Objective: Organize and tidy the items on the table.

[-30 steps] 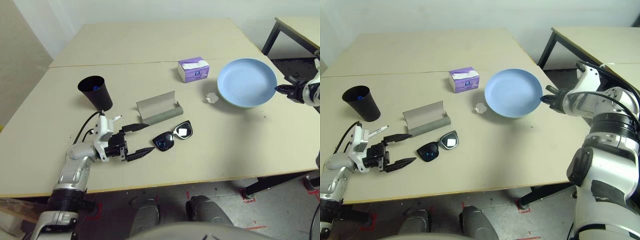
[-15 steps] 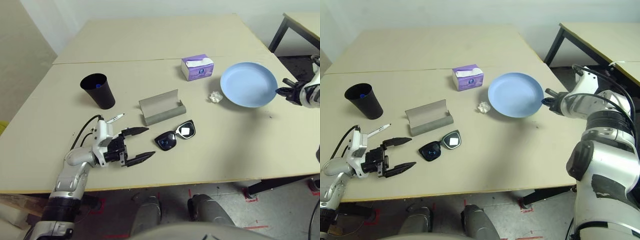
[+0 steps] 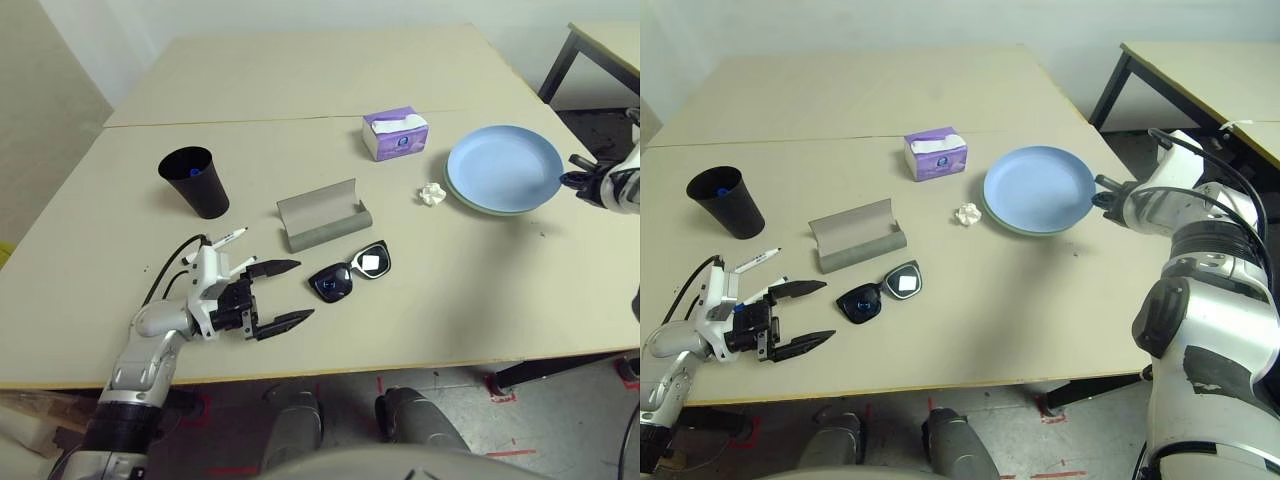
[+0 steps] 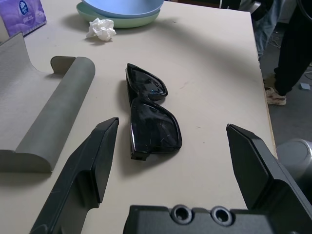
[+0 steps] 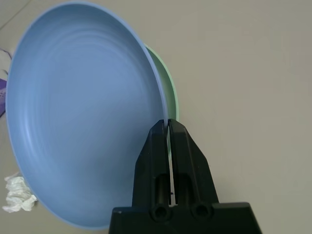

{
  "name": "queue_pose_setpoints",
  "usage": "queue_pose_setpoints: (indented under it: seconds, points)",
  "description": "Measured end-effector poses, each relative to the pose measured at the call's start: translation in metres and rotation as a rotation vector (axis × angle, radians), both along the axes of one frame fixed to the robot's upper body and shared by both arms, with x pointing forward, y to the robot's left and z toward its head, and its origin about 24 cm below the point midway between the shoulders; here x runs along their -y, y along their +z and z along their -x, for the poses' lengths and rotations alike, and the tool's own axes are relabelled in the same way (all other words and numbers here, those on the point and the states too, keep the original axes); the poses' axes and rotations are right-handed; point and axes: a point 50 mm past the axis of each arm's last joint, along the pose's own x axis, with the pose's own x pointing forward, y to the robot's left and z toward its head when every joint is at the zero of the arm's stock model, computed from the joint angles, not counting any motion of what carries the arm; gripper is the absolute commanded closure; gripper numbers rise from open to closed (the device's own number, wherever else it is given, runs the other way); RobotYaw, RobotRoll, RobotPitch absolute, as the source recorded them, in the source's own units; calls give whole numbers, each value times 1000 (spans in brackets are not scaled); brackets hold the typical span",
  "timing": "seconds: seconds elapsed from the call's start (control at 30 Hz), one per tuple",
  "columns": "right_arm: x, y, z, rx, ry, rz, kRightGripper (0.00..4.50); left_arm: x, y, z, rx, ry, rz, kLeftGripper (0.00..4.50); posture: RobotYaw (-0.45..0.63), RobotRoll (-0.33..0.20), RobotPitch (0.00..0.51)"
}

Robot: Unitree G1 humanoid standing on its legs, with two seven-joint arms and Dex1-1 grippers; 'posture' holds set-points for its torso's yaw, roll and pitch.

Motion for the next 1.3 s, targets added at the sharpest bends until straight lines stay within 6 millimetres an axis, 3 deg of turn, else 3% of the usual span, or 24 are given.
queue_pose_setpoints:
  seconds: [0.4,0.47,0.57,0.7,0.9,1.07,1.3]
  points:
    - [-2,16,0,37,53,-12,29,0,3,-4,14,0,-3,0,-85,0,112]
    - [1,28,3,73,98,34,29,-2,6,-7,22,4,-13,0,-86,0,112]
    - [11,41,26,125,179,206,29,-15,13,-12,36,46,-33,0,-102,0,114]
    - [2,22,64,145,282,290,29,-35,18,-16,39,112,-57,0,-120,0,114]
    - [-38,-14,111,212,396,385,29,-50,20,-21,48,148,-76,0,-136,0,109]
    - [-67,-37,122,303,488,460,29,-50,23,-25,63,151,-76,0,-123,0,107]
    - [-98,-65,113,373,627,486,29,-48,26,-26,78,169,-75,0,-96,0,105]
